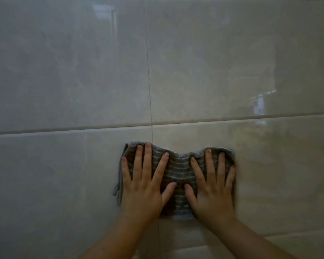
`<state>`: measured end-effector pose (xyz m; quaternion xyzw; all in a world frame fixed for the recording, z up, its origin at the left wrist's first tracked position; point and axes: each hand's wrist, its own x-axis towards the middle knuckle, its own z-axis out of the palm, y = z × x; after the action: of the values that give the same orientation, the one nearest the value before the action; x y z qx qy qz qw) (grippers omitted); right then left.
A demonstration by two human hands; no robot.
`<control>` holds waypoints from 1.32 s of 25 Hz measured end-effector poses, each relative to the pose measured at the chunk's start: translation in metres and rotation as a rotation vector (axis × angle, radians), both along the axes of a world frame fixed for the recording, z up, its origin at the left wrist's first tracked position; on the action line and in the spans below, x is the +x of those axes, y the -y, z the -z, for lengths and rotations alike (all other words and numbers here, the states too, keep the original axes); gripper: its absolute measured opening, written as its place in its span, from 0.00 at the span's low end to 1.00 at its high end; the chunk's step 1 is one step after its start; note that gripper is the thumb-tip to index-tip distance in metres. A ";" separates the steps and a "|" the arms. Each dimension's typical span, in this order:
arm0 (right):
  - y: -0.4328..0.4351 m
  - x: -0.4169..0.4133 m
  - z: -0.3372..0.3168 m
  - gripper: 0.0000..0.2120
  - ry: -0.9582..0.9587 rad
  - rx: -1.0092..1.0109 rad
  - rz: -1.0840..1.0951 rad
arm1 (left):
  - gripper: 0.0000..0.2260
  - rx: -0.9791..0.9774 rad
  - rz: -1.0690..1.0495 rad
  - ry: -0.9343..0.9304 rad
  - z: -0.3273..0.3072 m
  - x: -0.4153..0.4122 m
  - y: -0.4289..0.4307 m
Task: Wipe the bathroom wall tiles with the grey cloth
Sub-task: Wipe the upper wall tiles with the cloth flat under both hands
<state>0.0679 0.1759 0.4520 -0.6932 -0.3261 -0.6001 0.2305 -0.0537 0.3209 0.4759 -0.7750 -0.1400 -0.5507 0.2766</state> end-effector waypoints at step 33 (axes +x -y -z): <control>0.120 0.109 -0.046 0.33 -0.108 0.004 0.035 | 0.32 -0.025 0.062 0.052 -0.044 0.121 0.133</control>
<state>0.1769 0.0562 0.4983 -0.7295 -0.2999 -0.5664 0.2388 0.0677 0.1879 0.5202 -0.7678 -0.1298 -0.5771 0.2461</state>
